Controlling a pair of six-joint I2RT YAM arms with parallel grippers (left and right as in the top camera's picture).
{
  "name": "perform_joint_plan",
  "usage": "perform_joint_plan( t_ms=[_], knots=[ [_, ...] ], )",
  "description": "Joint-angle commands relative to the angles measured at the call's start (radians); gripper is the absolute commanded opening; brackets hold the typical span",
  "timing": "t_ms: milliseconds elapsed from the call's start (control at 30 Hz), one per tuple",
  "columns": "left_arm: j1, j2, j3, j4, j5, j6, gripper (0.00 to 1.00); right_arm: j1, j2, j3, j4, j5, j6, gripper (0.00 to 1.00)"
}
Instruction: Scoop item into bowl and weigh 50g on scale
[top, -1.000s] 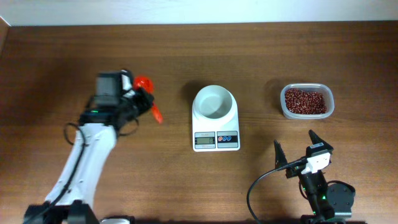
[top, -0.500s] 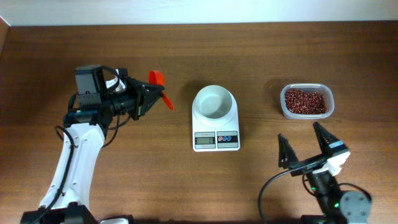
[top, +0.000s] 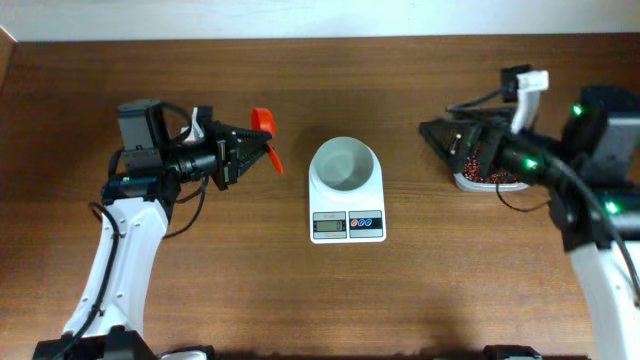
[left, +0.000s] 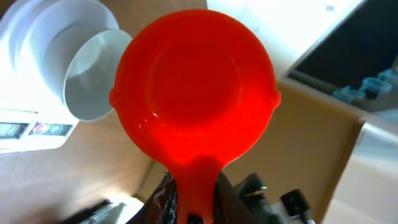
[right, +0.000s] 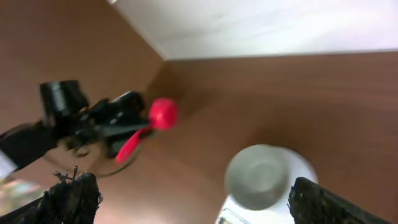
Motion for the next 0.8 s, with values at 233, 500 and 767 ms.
perform_joint_plan(
  t_ms=[233, 500, 767],
  knots=[
    [-0.095, -0.009, 0.014, 0.002, -0.180, -0.409, 0.00, 0.289, 0.089, 0.021, -0.008, 0.302, 0.155, 0.61],
    [-0.257, -0.009, 0.014, 0.003, -0.338, -0.473, 0.00, 0.561, 0.091, 0.021, 0.032, 0.587, 0.166, 0.66],
    [-0.311, -0.009, 0.014, 0.039, -0.336, -0.490, 0.00, 0.653, 0.117, 0.020, 0.037, 0.730, 0.271, 0.66]
  ],
)
